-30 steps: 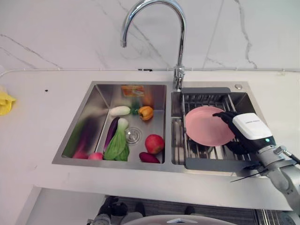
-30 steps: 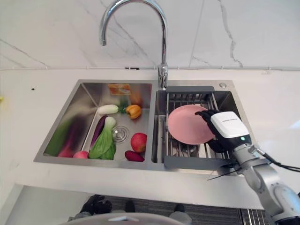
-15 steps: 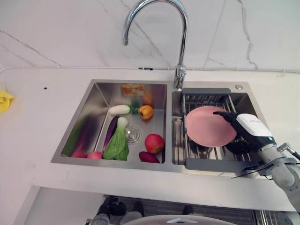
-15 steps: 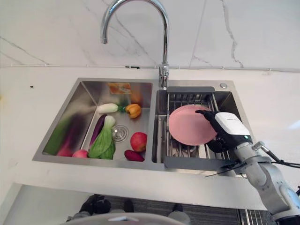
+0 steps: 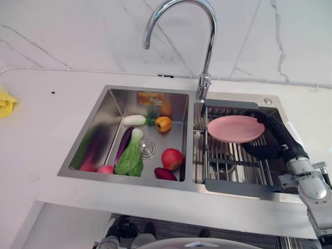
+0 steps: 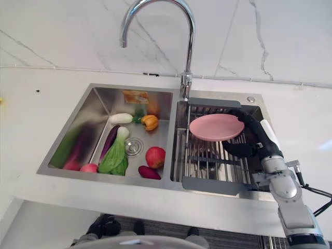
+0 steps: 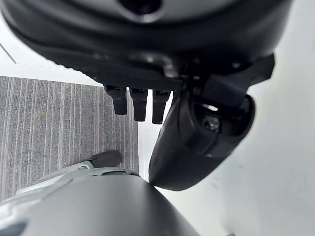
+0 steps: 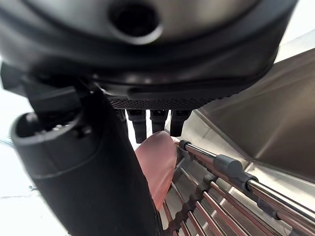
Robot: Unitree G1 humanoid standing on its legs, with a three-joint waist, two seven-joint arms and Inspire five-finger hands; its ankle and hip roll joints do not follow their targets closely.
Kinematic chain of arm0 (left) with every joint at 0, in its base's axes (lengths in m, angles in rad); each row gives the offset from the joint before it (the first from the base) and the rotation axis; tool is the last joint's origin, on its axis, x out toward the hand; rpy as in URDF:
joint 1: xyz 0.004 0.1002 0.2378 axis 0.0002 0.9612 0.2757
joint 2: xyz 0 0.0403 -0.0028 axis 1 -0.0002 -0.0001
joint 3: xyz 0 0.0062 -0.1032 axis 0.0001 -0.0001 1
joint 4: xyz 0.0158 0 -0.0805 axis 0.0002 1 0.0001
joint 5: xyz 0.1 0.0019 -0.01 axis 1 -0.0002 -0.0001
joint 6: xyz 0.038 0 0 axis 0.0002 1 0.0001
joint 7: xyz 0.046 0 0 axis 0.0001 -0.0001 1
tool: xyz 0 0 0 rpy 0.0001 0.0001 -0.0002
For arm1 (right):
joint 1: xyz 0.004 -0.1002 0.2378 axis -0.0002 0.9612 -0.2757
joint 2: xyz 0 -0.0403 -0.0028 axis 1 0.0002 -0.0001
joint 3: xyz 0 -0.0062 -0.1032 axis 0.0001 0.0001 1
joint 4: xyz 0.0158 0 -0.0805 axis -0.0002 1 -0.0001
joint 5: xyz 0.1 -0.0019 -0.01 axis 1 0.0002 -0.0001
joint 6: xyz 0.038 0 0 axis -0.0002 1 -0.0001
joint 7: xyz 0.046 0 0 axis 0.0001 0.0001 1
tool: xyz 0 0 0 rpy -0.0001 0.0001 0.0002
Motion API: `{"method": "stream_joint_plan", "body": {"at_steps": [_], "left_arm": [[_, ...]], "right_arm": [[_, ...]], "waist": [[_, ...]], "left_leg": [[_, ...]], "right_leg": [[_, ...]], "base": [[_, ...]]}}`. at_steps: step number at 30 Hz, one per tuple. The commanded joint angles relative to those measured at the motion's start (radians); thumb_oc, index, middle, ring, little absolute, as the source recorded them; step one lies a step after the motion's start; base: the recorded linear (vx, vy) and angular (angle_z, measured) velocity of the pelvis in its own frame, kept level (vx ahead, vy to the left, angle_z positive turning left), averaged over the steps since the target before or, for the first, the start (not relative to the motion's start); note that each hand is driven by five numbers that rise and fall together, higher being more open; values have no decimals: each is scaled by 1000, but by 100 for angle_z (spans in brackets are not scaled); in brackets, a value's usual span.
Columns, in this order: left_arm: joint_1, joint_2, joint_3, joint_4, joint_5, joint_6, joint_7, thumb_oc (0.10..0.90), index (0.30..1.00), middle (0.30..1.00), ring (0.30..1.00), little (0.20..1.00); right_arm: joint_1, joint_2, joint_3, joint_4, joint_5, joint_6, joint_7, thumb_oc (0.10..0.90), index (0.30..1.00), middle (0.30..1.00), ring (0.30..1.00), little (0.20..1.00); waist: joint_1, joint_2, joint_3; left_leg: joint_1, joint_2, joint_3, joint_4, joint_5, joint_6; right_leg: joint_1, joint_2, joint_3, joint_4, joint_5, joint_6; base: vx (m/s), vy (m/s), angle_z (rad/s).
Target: Place the dishes in the dishwasher.
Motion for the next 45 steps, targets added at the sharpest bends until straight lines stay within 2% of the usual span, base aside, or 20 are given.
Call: {"method": "stream_joint_plan", "body": {"at_steps": [1,3,4,5,6,8,13,17,20,25,30,32,33,34,35,36,38,41,43,45], "left_arm": [[-3,-22,-40,99,0,12,-31,800,900,900,900,900],[-2,-25,-39,99,3,10,-29,800,900,900,900,900],[-5,-27,-42,102,1,15,-20,800,900,900,900,900],[-5,-26,-42,102,1,15,-19,800,900,900,900,900],[-8,-27,-44,108,-4,17,-7,800,900,900,900,900],[-7,-28,-42,108,-13,18,2,800,900,900,900,900],[-3,-31,-16,111,-20,18,6,800,900,900,900,900],[-3,-32,-20,106,-22,18,17,800,900,900,900,900],[-6,-35,-22,109,-18,21,39,800,900,900,900,900],[-3,-35,-23,100,-9,18,50,800,900,900,900,900],[8,-27,-7,86,-14,5,24,800,900,900,900,900],[12,-25,14,89,-5,-4,-4,800,900,900,900,900],[13,-23,24,87,-6,-9,-17,800,900,900,900,900],[13,-26,21,87,-6,-9,-18,800,900,900,900,900],[21,-25,30,89,-4,-16,-39,800,900,900,900,900],[24,-27,29,87,-5,-19,-47,800,900,900,900,900],[27,-29,24,90,-7,-23,-52,800,900,900,900,900],[26,-30,17,91,-8,-33,-74,800,900,900,900,900],[24,-31,10,89,-9,-39,-80,800,900,900,900,900],[25,-31,10,89,-9,-39,-80,800,900,900,900,900]], "right_arm": [[-125,-37,-122,-160,-75,-93,-62,800,900,900,900,900],[-126,-32,-134,-179,-119,-93,-85,800,900,900,900,900],[-131,17,-147,-172,-57,-93,-126,800,900,900,900,900],[-130,18,-147,-172,-56,-93,-126,800,900,900,900,900],[-142,68,-164,-181,13,-112,-181,800,900,900,900,900],[-147,92,-176,-186,51,-123,-204,800,900,900,900,900],[-135,98,-286,-266,35,-155,-242,800,900,900,900,900],[-150,108,-324,-294,45,-178,-286,800,900,900,900,900],[-174,116,-378,-347,-18,-192,-387,800,900,900,900,900],[-177,102,-422,-383,-86,-188,-407,800,900,900,900,900],[-84,-51,-448,-422,-85,-190,-212,800,900,900,900,900],[-3,-199,-481,-456,-147,-183,-83,800,900,900,900,900],[32,-236,-508,-464,-151,-176,-47,800,900,900,900,900],[38,-238,-515,-465,-147,-176,-44,800,900,900,900,900],[110,-332,-541,-486,-112,-190,57,800,900,900,900,900],[141,-359,-557,-489,-83,-193,96,800,900,900,900,900],[171,-389,-557,-485,-63,-193,127,800,900,900,900,900],[229,-505,-556,-490,-96,-199,206,800,900,900,900,900],[262,-545,-536,-497,-118,-202,243,800,900,900,900,900],[261,-546,-535,-496,-119,-203,242,800,900,900,900,900]], "waist": [[47,-21,-23],[48,-21,-21],[47,-21,-21],[48,-22,-20],[46,-24,-20],[42,-23,-19],[37,-26,-22],[34,-26,-21],[29,-26,-22],[24,-26,-23],[13,-39,-17],[8,-41,-15],[0,-46,-14],[2,-43,-16],[-8,-50,-15],[-10,-50,-16],[-11,-49,-17],[-21,-53,-14],[-25,-55,-12],[-25,-54,-12]], "left_leg": [[19,39,-3,3,-18,-46],[19,37,-6,3,-19,-45],[19,37,-8,3,-20,-44],[19,37,-8,3,-20,-44],[18,35,-8,3,-21,-42],[18,34,-8,3,-21,-41],[16,34,-10,3,-23,-41],[16,34,-10,3,-24,-40],[18,35,-8,3,-27,-40],[19,35,-6,3,-28,-39],[18,37,1,3,-23,-44],[21,40,7,3,-21,-49],[19,40,9,3,-19,-50],[18,40,9,3,-19,-50],[16,43,12,3,-17,-54],[17,43,14,3,-17,-55],[17,43,16,3,-16,-56],[20,44,25,3,-17,-59],[23,43,29,3,-19,-60],[23,44,30,3,-19,-60]], "right_leg": [[39,-74,-24,12,4,78],[40,-75,-25,12,4,79],[41,-75,-26,12,4,79],[41,-76,-26,12,4,79],[41,-76,-25,13,3,79],[39,-77,-25,14,5,78],[37,-77,-24,15,4,79],[36,-78,-22,15,5,80],[35,-77,-20,15,5,80],[34,-75,-17,15,4,80],[29,-71,-9,15,7,80],[27,-67,-5,16,8,81],[24,-66,-4,16,9,82],[23,-66,-5,16,9,82],[20,-64,-1,16,10,84],[19,-64,-1,16,11,85],[18,-65,1,16,12,86],[14,-66,8,17,15,89],[12,-67,15,18,16,89],[12,-67,15,18,16,89]], "base": [[0,0,0],[0,0,0],[0,0,0],[1,10,4],[0,11,4],[-1,8,2],[5,2,2],[5,3,4],[0,0,0],[0,0,0],[0,0,0],[-8,-4,-2],[-25,-3,-3],[-13,2,-5],[-7,3,-7],[-7,3,-7],[1,6,-4],[-9,10,-5],[0,0,0],[0,0,0]]}}
